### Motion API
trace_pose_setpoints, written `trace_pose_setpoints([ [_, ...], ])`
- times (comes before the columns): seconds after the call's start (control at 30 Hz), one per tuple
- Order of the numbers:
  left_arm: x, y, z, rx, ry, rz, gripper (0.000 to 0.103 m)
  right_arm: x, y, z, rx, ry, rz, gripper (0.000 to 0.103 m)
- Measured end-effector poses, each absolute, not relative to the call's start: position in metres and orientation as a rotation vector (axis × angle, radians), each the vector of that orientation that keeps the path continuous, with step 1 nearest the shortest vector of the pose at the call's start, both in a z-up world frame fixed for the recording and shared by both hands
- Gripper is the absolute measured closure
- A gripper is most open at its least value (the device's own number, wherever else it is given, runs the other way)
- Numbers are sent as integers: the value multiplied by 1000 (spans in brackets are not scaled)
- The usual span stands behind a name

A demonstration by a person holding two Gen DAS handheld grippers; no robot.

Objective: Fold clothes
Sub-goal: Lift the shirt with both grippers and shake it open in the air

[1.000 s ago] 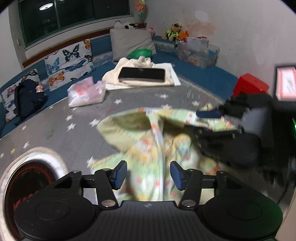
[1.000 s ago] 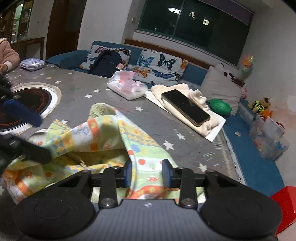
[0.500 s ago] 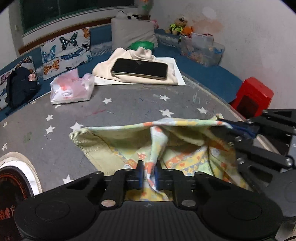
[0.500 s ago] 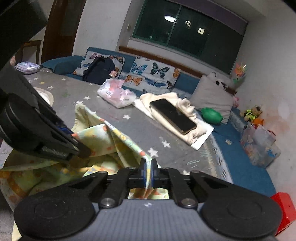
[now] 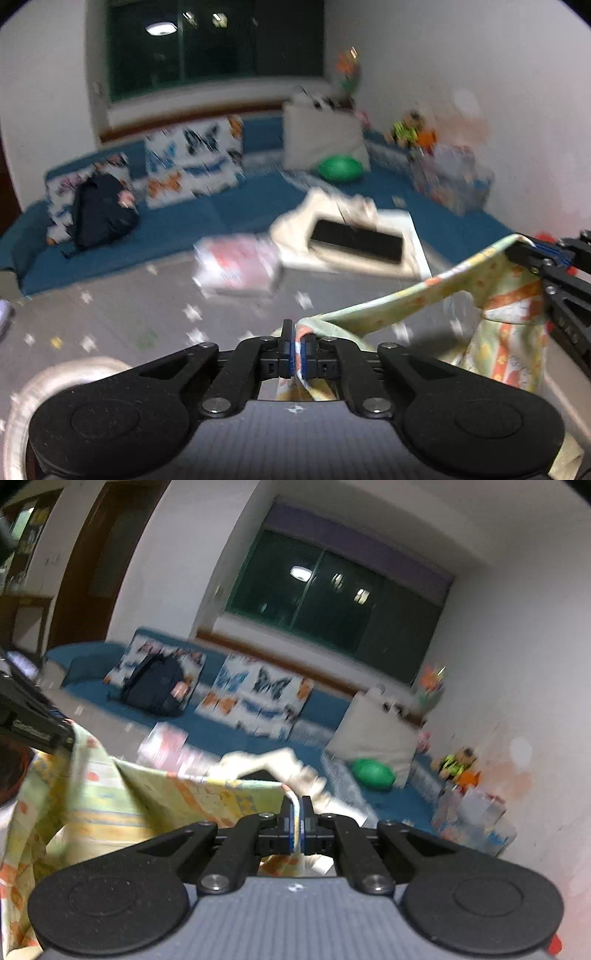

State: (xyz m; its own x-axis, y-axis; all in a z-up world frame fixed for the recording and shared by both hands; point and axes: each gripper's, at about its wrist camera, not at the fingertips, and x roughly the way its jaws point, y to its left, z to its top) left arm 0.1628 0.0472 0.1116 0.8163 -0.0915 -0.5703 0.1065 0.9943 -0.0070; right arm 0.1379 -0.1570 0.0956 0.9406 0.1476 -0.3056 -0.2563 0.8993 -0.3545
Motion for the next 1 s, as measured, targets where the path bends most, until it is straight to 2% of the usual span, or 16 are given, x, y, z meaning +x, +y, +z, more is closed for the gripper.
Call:
trace_pose_setpoints([
  [0.3, 129, 83, 189, -37, 405, -50, 100, 128, -172, 143, -353, 147, 151, 101],
  [0.5, 100, 98, 213, -47, 358, -44, 100, 113, -183, 166, -336, 79, 124, 101],
  [0.8, 58, 106, 219, -48, 373, -64, 100, 79, -186, 179, -364, 41, 139, 101],
  [1.0, 60, 111, 238, -55, 338, -36, 100, 81, -175, 199, -397, 19, 136, 101],
])
